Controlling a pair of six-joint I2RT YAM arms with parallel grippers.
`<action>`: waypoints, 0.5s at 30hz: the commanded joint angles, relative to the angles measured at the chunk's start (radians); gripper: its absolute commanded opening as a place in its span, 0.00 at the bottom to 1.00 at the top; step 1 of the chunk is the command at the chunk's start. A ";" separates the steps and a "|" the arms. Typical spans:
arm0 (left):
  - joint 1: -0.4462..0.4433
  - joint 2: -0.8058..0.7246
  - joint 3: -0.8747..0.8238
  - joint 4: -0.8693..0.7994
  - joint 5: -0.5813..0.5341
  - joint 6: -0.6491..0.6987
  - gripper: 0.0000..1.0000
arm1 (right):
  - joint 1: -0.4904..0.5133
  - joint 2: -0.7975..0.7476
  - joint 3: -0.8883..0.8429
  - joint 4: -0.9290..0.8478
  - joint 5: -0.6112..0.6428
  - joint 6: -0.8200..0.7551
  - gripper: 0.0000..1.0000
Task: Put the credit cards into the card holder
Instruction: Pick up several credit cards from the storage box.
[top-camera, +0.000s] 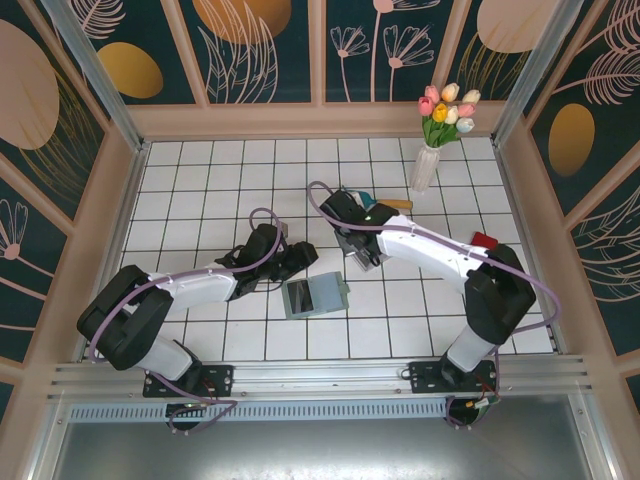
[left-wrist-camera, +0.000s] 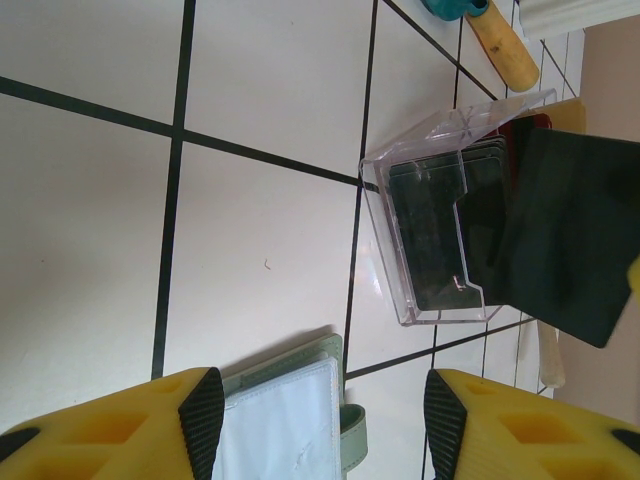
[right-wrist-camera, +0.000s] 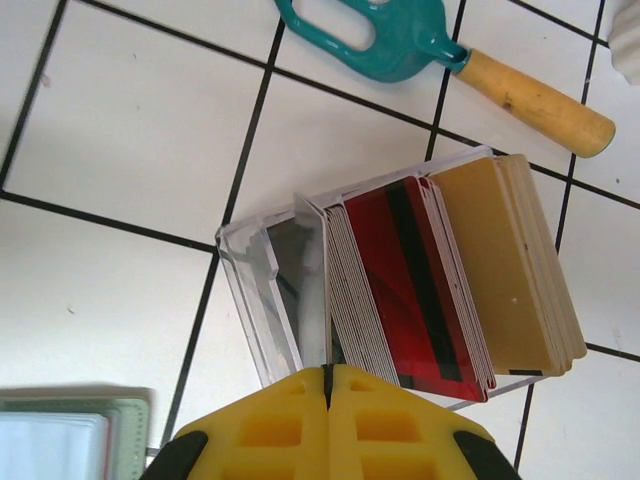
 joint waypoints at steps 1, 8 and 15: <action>-0.002 -0.012 0.007 -0.018 -0.006 0.015 0.58 | -0.013 -0.035 0.039 -0.063 0.003 0.052 0.00; 0.000 -0.054 0.002 0.009 0.001 0.021 0.60 | -0.025 -0.129 0.042 0.008 -0.123 0.112 0.00; 0.041 -0.116 -0.039 0.166 0.110 -0.029 0.68 | -0.087 -0.276 -0.049 0.194 -0.400 0.215 0.00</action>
